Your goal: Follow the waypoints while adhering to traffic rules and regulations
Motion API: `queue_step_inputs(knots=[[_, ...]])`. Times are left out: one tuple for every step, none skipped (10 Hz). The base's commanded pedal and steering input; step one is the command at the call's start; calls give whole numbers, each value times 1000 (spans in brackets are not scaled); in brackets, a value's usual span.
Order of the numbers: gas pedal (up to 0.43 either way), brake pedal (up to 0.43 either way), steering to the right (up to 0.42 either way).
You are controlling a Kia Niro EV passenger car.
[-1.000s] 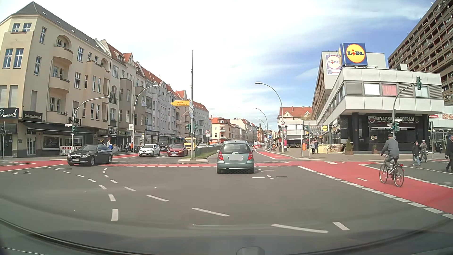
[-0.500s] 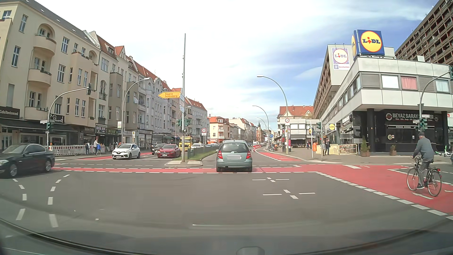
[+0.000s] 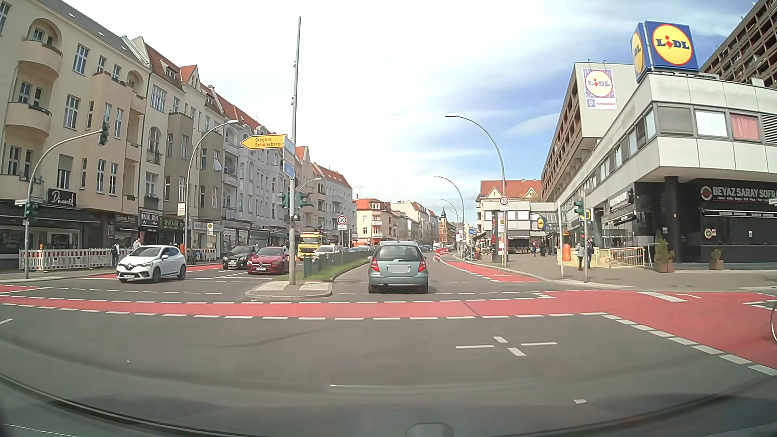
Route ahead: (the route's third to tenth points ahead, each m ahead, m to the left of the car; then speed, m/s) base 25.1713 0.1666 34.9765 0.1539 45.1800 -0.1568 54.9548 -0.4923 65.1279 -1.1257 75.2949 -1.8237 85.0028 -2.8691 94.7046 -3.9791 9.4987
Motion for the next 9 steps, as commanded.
queue_step_inputs(knots=[[169, 0, 3], [169, 0, 2], [169, 0, -1], [169, 0, -3], [157, 0, -4], [157, 0, -5], [157, 0, -6], [150, 0, -7], [138, 0, -11]])
